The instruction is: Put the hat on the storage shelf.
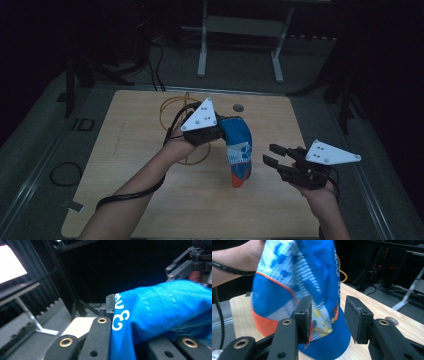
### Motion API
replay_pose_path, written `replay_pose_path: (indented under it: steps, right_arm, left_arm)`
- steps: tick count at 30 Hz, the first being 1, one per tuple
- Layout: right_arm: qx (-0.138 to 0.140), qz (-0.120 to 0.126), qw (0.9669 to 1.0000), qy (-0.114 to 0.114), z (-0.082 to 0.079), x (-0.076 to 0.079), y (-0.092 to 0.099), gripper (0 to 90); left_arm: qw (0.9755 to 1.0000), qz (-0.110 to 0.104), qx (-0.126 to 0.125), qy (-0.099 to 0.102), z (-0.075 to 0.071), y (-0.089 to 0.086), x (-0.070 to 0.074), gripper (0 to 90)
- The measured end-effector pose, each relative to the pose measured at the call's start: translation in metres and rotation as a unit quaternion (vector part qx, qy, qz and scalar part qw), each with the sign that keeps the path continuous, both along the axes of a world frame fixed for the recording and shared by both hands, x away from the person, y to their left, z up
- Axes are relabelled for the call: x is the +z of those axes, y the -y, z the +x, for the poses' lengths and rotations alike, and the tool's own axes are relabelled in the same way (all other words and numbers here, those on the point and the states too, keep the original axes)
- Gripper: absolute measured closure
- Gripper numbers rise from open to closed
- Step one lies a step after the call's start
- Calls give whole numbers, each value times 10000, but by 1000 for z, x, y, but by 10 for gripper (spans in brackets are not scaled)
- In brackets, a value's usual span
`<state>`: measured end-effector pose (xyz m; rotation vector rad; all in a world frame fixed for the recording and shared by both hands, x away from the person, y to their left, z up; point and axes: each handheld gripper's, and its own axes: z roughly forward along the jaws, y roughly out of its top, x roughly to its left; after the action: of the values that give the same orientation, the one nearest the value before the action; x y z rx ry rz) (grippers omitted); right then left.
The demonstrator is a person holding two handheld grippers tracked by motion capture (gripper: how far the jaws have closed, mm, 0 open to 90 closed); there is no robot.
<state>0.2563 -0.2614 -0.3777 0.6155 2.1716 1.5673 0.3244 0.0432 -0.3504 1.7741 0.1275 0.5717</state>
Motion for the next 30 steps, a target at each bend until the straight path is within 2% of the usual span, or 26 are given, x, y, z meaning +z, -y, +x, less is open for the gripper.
replay_pose_path:
  steps: [3,4,7,8,10,11,12,13,14,16,17,18,20,21,22,23,26,30]
  right_arm:
    - [80,-72,9999,13,1,-3,-9,562]
    - [150,-39,9999,-55,3,-4,-14,541]
    - [180,-52,9998,3,6,-4,-22,509]
    - [180,-52,9998,3,6,-4,-22,509]
    - [324,-63,9994,90,6,-3,-29,476]
    - [324,-63,9994,90,6,-3,-29,476]
    - [379,-171,9989,231,6,-2,-34,475]
    - [379,-171,9989,231,6,-2,-34,475]
    - [562,-190,9980,205,8,-4,-37,489]
    - [575,-220,9979,215,8,-5,-38,512]
    - [588,-379,9973,228,8,-7,-40,550]
    - [588,-379,9973,228,8,-7,-40,550]
    - [560,-431,9972,233,8,-8,-41,680]
    - [467,-423,9977,264,7,-8,-40,813]
    - [467,-423,9977,264,7,-8,-40,813]
    - [426,-408,9979,281,7,-8,-38,880]
    - [218,-274,9990,283,5,-5,-32,900]
    - [136,-216,9993,288,5,-3,-29,900]
  left_arm:
    - [9998,-104,-185,-4,-2,-4,-3,886]
    - [9997,-114,-218,19,-2,-4,-4,886]
    - [9986,-227,-468,-133,-1,-5,-8,886]
    - [9978,-249,-570,-218,0,-5,-9,886]
    - [9941,-345,-963,-364,1,-3,-12,886]
    - [9941,-345,-963,-364,1,-3,-12,886]
    - [9937,-371,-1012,-305,0,-1,-14,886]
    - [9935,-382,-1033,-303,0,0,-15,886]
    - [9926,-414,-1091,-326,0,2,-16,885]
    - [9921,-400,-1143,-324,-1,6,-17,886]
    - [9917,-391,-1178,-330,-2,7,-17,886]
    - [9920,-358,-1173,-310,-2,9,-17,886]
    - [9919,-308,-1196,-305,-2,11,-17,886]
    - [9918,-304,-1201,-318,-2,11,-17,885]
    - [9915,-304,-1216,-345,-1,11,-18,885]
    - [9916,-306,-1209,-354,-1,10,-18,885]
    - [9907,-404,-1217,-450,2,6,-19,884]
    - [9909,-336,-1208,-484,2,4,-19,882]
